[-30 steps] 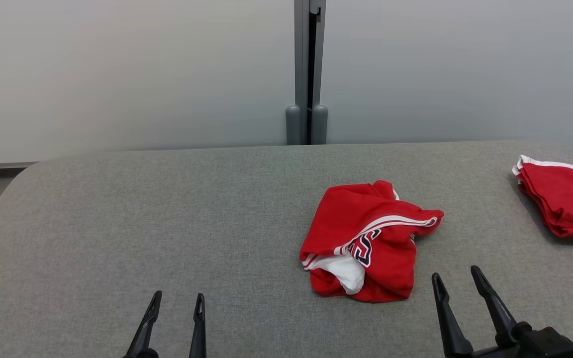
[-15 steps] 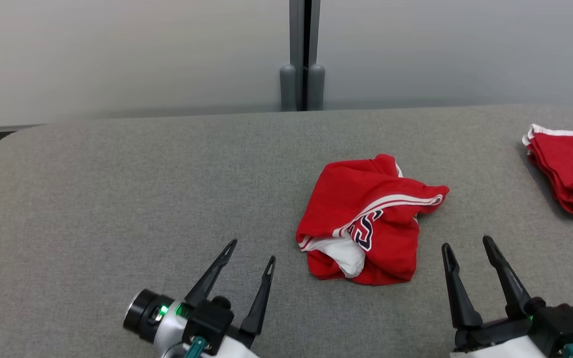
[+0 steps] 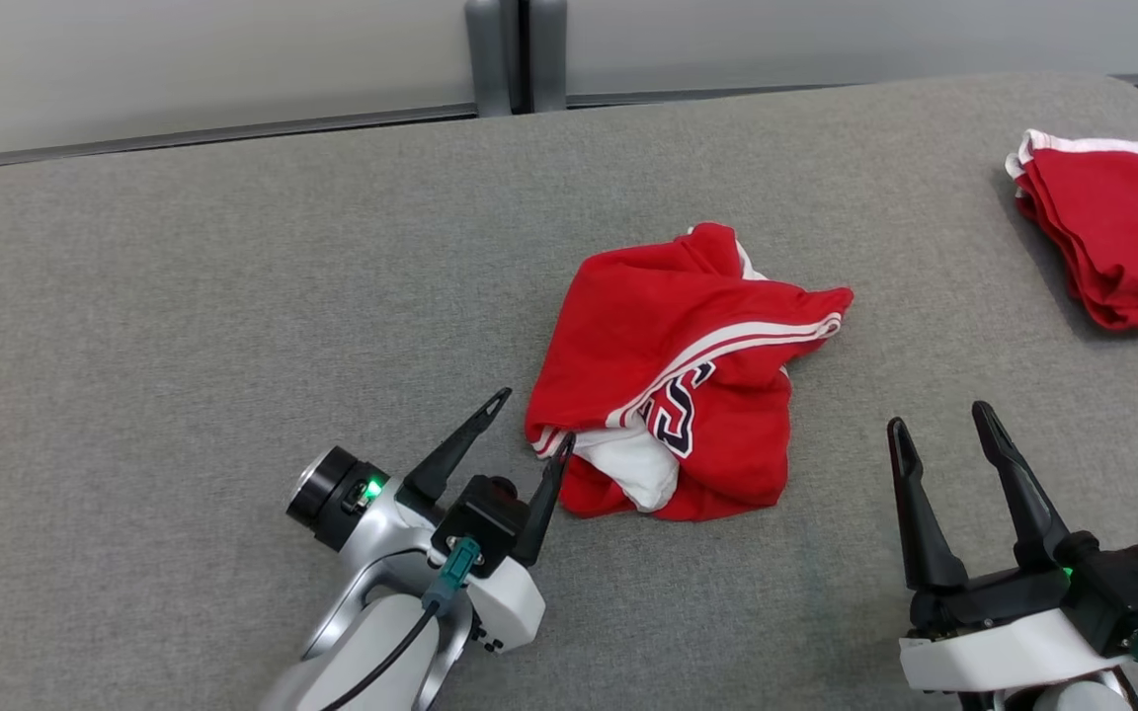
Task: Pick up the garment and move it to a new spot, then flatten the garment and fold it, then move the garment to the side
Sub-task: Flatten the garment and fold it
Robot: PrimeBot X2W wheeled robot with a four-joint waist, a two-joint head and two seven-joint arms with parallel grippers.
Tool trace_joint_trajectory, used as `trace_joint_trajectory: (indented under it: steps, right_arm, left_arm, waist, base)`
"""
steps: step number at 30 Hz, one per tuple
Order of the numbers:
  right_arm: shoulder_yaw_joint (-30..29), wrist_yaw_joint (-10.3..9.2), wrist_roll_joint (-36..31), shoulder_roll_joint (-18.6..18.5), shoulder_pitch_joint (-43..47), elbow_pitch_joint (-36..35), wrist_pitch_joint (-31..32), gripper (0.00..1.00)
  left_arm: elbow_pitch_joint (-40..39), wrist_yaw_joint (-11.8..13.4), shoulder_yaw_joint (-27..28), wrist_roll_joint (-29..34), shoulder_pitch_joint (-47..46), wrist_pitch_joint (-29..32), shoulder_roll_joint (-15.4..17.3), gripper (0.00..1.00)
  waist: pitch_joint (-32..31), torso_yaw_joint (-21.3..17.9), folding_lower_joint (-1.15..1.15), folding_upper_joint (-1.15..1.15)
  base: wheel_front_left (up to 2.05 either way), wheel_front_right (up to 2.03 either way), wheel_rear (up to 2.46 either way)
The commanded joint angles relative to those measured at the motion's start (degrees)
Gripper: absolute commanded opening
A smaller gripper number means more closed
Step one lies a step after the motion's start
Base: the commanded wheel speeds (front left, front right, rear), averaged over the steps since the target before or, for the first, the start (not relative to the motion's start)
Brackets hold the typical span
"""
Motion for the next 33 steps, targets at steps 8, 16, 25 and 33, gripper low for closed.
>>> trace_joint_trajectory:
  steps: [8, 16, 25, 33]
  right_arm:
    - [-1.32, -0.13, -0.35, 0.34, -2.75, -0.74, -0.04, 1.00]
    - [-1.34, -0.13, -0.17, 1.28, -3.97, -0.68, -0.04, 1.00]
    - [-1.57, -0.13, 0.38, 2.41, -5.22, -0.31, -0.04, 1.00]
    - [-1.41, -0.13, 0.79, 3.12, -4.19, 0.42, -0.04, 1.00]
  left_arm:
    - [5.24, 1.56, -1.51, -1.33, -5.26, 0.00, 0.42, 1.00]
    - [5.92, 1.06, -3.78, -1.29, -9.28, 0.00, 1.91, 0.41]
    - [3.85, -0.73, -5.42, -3.68, -10.83, 0.00, 3.17, 0.00]
    - [-4.83, -8.08, -0.44, -20.29, -10.51, 0.00, 0.57, 0.00]
  waist:
    - [4.03, -3.67, 0.00, 0.00]
    - [6.16, -5.66, 0.00, 0.00]
    - [6.14, -8.10, 0.00, 0.00]
    - [1.75, -10.88, 0.00, 0.00]
  base:
    - [0.00, 0.00, 0.00]
    - [0.00, 0.00, 0.00]
    - [0.00, 0.00, 0.00]
    - [0.00, 0.00, 0.00]
